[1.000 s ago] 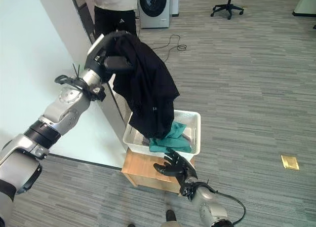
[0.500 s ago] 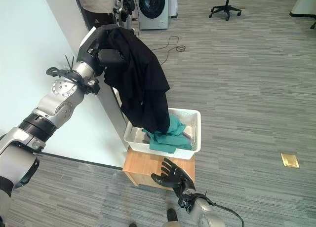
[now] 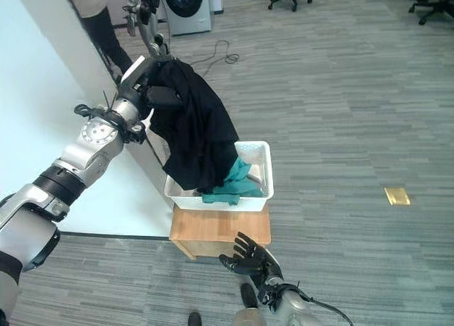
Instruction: Pick up bed clothes into laundry basket.
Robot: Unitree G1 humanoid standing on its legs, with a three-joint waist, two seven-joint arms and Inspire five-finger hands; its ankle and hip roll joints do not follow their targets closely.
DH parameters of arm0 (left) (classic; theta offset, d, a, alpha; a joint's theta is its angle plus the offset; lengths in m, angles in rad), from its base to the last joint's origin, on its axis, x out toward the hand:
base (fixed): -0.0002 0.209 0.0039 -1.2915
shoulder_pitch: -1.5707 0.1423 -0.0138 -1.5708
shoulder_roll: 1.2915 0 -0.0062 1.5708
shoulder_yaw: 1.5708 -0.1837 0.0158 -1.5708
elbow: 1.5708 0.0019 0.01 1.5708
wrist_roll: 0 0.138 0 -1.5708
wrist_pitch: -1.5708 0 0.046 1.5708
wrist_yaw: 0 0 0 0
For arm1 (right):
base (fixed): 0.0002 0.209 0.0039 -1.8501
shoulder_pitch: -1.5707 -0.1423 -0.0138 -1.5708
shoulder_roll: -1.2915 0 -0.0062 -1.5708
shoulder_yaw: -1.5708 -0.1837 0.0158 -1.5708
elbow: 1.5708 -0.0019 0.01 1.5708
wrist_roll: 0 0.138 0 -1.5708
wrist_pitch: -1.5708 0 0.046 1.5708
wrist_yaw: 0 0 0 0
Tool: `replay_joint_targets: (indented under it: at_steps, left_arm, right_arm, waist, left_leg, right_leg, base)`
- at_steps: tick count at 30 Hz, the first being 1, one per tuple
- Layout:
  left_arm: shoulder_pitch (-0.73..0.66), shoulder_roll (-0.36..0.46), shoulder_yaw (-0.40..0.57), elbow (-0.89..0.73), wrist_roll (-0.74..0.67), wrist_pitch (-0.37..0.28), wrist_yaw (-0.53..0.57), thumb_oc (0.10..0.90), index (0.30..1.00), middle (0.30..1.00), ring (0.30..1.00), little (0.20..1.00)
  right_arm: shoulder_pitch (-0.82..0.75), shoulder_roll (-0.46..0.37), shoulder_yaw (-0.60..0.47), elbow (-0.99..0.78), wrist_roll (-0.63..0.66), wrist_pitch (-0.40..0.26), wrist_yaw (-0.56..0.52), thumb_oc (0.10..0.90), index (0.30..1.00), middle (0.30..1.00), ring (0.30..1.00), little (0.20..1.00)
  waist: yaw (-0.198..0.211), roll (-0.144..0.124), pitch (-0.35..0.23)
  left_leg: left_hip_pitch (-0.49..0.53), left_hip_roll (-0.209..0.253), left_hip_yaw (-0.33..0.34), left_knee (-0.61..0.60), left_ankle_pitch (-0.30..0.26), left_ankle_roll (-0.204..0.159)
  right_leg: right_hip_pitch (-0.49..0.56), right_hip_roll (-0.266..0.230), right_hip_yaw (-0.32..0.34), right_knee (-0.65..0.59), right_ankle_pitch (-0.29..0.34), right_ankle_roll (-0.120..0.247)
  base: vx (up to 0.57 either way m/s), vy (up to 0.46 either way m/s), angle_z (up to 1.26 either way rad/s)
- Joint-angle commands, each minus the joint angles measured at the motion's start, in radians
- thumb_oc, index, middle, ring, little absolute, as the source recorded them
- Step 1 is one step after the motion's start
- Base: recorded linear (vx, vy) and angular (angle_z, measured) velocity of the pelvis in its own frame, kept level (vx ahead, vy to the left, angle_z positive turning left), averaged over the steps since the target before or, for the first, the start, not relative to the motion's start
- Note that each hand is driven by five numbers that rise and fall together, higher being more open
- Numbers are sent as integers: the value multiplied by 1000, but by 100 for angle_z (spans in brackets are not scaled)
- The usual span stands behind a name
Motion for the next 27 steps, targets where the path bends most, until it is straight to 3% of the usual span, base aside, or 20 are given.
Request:
replay_joint_targets:
  at_steps: [1, 15, 27]
  left_arm:
    - [-167, 27, 104, 71, -18, -85, 12, 400, 300, 300, 300, 300]
    - [-207, -5, 73, 188, 39, -57, 15, 400, 300, 300, 300, 300]
    - [-338, 70, 32, 341, 107, -42, 28, 400, 300, 300, 300, 300]
  right_arm:
    - [6, 15, -26, -126, 15, -66, 23, 800, 900, 900, 900, 900]
    - [6, -15, 0, -153, -2, -64, 37, 800, 900, 900, 900, 900]
    - [-2, -22, 5, -159, -6, -79, 43, 800, 900, 900, 900, 900]
  waist:
    - [-10, -66, -26]
    - [-61, -63, 52]
    - [-98, -80, 113]
  left_leg:
    - [-23, 22, -32, 0, -8, -47]
    - [-113, 34, 7, 0, 8, -58]
    - [-185, 48, 59, 0, 16, -68]
  right_leg:
    - [81, -48, -4, 4, -119, 94]
    - [-32, -34, 31, 4, -96, 93]
    - [-138, -19, 68, 4, -70, 100]
  base:
    - [16, 10, -19]
    - [-19, 11, -12]
    - [17, 19, -14]
